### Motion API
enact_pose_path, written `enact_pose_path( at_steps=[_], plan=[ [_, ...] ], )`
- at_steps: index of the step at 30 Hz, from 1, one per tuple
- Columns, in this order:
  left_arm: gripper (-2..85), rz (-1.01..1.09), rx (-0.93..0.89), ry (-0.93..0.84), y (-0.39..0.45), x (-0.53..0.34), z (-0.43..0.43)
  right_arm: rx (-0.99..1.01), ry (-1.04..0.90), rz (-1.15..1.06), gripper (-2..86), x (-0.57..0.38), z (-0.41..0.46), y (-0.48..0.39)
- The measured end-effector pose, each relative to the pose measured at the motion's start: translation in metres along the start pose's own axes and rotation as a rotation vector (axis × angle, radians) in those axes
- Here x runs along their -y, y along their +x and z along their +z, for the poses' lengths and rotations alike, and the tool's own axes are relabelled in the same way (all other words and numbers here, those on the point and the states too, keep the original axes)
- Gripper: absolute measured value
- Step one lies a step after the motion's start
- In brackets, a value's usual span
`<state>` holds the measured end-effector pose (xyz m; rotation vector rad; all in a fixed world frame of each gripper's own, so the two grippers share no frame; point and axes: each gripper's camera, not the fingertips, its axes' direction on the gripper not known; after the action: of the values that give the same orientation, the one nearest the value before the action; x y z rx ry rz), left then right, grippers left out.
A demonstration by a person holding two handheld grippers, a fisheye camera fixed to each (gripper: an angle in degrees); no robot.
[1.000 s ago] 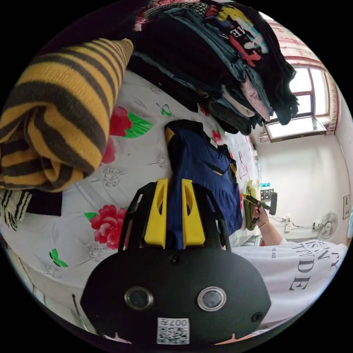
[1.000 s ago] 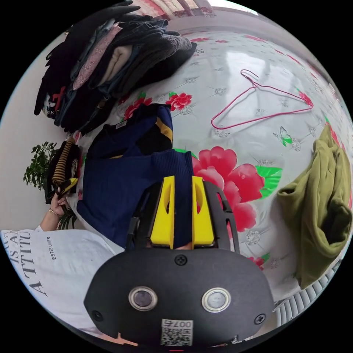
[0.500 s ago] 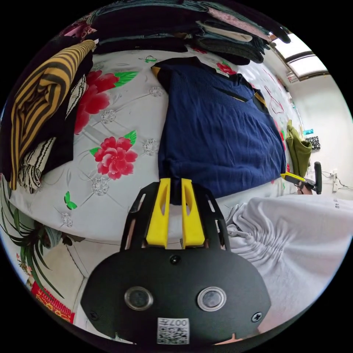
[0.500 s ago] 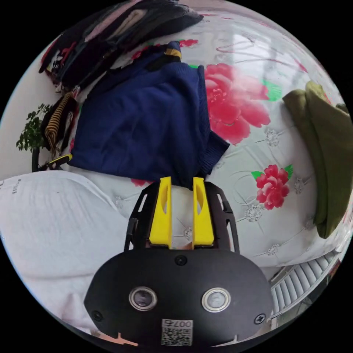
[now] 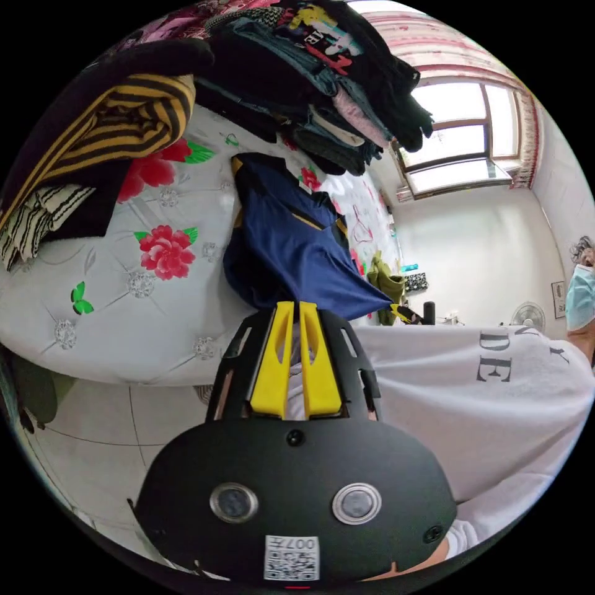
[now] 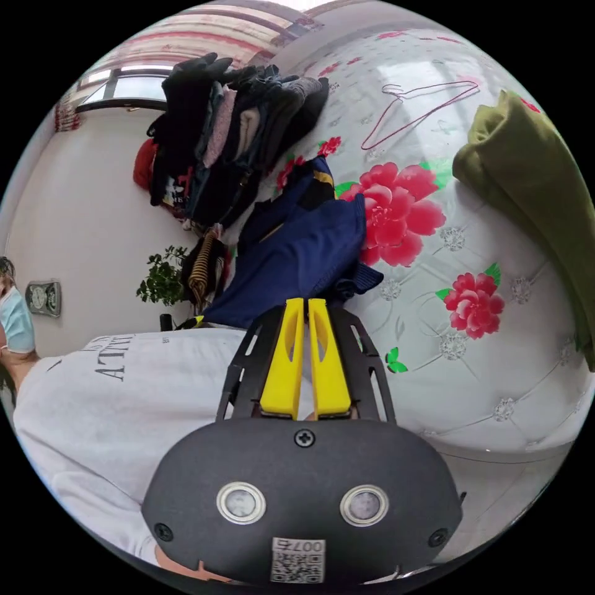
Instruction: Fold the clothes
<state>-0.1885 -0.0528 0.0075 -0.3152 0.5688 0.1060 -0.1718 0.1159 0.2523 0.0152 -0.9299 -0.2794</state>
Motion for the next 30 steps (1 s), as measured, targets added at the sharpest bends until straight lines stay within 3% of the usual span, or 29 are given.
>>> enact_pose_path(
  at_steps=[7,12,15,21,25,30],
  plan=[
    [-0.5,0.028,-0.043,0.134,0.0,0.118,-0.032,0.183,0.139,-0.083,0.0,0.125,-0.036,-0.027],
    [2.3,-0.125,0.058,0.356,-0.011,0.233,-0.013,0.036,0.279,-0.116,1.4,0.22,-0.007,-0.055],
    [5.7,-0.137,0.126,0.426,-0.013,0.257,0.001,-0.052,0.281,-0.051,4.1,0.243,0.025,-0.042],
    [7.1,-0.102,0.233,0.254,-0.036,0.218,0.048,-0.064,0.266,0.224,9.5,0.187,0.072,0.05],
    [7.1,-0.164,0.232,0.18,-0.055,0.168,0.065,0.062,0.305,0.4,11.4,0.143,0.094,0.1],
    [7.5,-0.249,0.191,0.137,-0.073,0.136,0.072,0.017,0.327,0.332,11.7,0.167,0.114,0.087]
  ],
)
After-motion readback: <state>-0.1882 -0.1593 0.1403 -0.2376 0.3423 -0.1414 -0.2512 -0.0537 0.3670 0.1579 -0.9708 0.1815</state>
